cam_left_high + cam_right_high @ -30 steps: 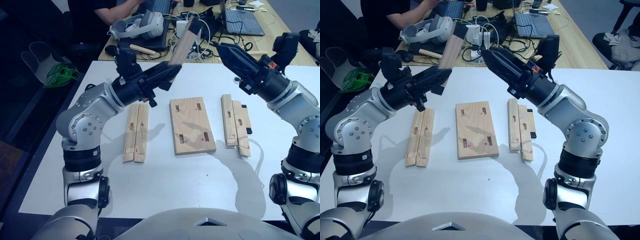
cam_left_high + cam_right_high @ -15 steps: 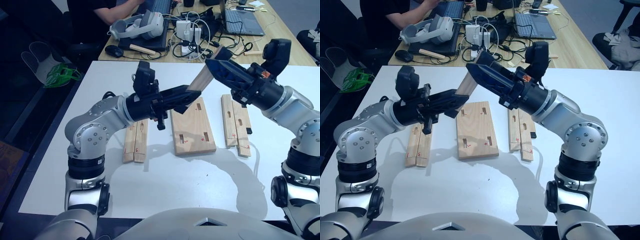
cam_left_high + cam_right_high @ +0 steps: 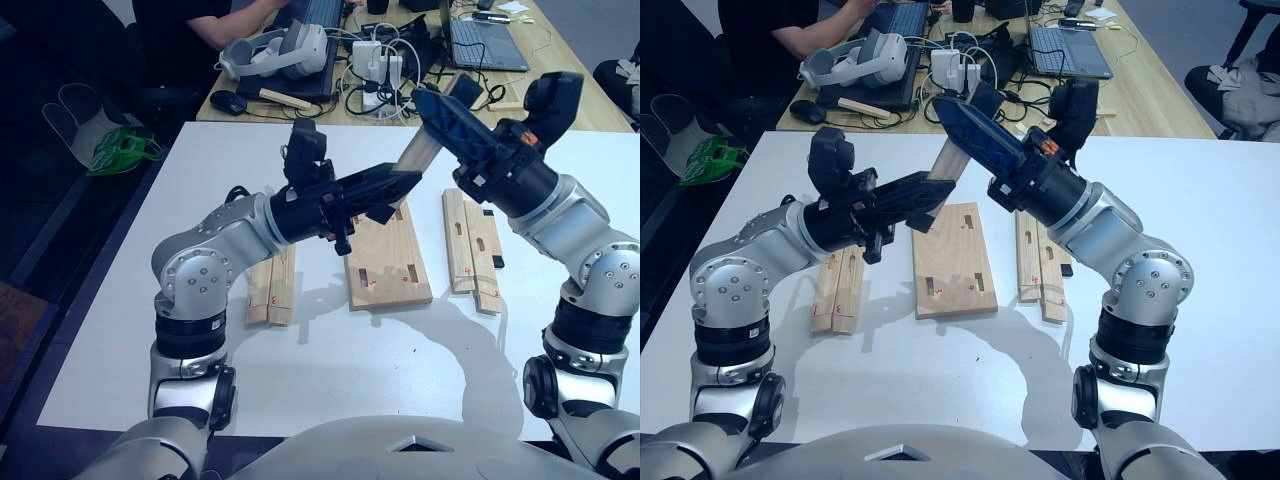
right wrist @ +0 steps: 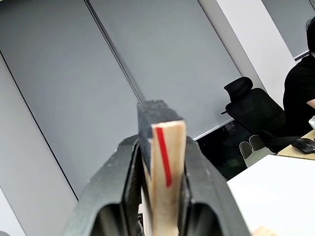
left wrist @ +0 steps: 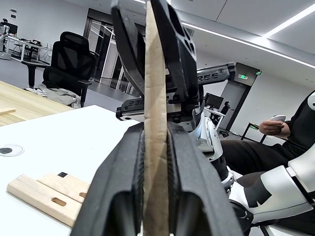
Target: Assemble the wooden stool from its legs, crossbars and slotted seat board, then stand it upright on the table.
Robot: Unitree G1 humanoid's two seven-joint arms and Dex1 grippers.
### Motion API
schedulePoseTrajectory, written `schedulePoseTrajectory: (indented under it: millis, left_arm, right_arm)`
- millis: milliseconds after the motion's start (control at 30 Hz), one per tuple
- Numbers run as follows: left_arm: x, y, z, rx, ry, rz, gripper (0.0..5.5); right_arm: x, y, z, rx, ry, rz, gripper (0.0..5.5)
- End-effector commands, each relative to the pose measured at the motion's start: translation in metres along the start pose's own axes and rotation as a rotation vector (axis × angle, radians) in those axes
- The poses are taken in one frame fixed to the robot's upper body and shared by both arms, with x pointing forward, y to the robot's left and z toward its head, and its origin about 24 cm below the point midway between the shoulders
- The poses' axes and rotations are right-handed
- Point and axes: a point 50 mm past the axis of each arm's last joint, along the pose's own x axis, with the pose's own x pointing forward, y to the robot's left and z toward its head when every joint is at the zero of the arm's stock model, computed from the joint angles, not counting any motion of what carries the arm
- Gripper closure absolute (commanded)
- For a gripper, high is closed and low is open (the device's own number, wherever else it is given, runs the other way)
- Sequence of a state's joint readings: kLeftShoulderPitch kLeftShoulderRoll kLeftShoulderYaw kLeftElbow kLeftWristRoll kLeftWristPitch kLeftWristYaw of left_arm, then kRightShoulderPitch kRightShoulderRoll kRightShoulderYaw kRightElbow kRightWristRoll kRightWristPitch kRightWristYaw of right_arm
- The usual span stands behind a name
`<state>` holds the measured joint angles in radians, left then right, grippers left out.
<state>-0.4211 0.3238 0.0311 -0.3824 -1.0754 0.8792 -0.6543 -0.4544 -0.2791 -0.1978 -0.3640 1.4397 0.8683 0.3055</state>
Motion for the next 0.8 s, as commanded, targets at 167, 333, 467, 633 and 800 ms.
schedulePoseTrajectory:
  millis: [167, 333, 467, 633, 800]
  left_arm:
    - [0.009, 0.0, 0.015, 0.016, -0.072, 0.003, 4.74]
    - [0.002, 0.017, 0.025, 0.083, -0.16, 0.173, 3.84]
    - [-0.015, 0.039, 0.038, 0.128, -0.305, 0.411, 3.27]
    - [-0.053, 0.07, 0.023, 0.071, -0.475, 0.902, 2.44]
    - [-0.055, 0.072, -0.003, 0.053, -0.443, 1.043, 1.62]
  right_arm:
    - [0.003, -0.006, 0.003, -0.013, -0.05, -0.084, 4.79]
    - [-0.002, -0.019, 0.009, -0.107, -0.091, -0.206, 5.11]
    - [-0.017, -0.036, 0.023, -0.227, -0.184, -0.398, 5.11]
    - [-0.05, -0.06, 0.016, -0.557, -0.13, -0.811, 5.11]
    - [-0.05, -0.069, -0.027, -0.778, 0.018, -1.075, 5.11]
